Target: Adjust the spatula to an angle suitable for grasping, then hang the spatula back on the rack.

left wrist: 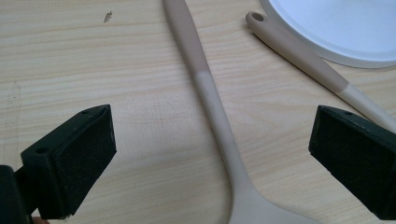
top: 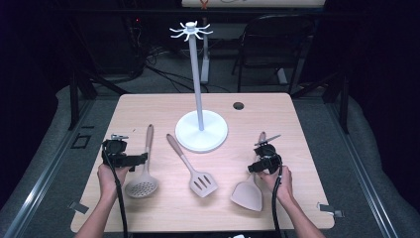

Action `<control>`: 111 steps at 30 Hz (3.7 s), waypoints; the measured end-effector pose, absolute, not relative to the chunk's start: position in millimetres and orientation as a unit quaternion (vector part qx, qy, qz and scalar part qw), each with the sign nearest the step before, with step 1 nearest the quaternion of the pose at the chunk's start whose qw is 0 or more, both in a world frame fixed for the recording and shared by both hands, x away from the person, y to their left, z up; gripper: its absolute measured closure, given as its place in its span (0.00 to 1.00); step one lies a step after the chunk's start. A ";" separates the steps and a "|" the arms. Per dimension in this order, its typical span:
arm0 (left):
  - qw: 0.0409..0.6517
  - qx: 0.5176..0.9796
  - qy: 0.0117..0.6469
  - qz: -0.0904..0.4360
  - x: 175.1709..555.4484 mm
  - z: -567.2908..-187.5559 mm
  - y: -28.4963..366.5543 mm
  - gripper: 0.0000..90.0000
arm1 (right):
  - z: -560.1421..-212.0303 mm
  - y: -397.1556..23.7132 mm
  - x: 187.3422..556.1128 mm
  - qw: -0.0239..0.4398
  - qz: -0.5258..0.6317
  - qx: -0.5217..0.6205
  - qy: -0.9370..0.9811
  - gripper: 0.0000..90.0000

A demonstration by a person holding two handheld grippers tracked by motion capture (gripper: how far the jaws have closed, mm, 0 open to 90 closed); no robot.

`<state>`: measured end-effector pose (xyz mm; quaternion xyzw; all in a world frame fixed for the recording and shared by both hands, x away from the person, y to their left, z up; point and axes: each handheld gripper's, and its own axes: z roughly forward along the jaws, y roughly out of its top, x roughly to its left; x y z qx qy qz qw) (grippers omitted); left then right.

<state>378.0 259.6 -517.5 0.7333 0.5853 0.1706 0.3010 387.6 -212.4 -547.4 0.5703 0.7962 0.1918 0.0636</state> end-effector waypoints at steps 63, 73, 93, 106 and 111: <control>0.297 0.744 0.577 0.157 379.7 -522.5 256.6 0.01 | -545.4 -217.7 389.1 0.034 0.138 0.556 0.819 0.83; 0.296 0.749 0.571 0.158 379.2 -522.5 250.7 0.01 | -545.7 -212.6 385.3 0.025 0.148 0.552 0.820 0.87; 0.305 0.746 0.568 0.167 374.9 -518.8 250.3 0.01 | -517.3 -211.5 371.3 0.059 0.226 0.523 0.820 0.87; 0.342 0.752 0.541 0.157 370.2 -498.4 233.5 0.01 | -497.0 -203.5 358.2 0.096 0.282 0.482 0.824 0.87; 0.354 0.754 0.531 0.152 370.1 -491.2 225.6 0.01 | -491.7 -200.9 355.0 0.105 0.291 0.474 0.824 0.87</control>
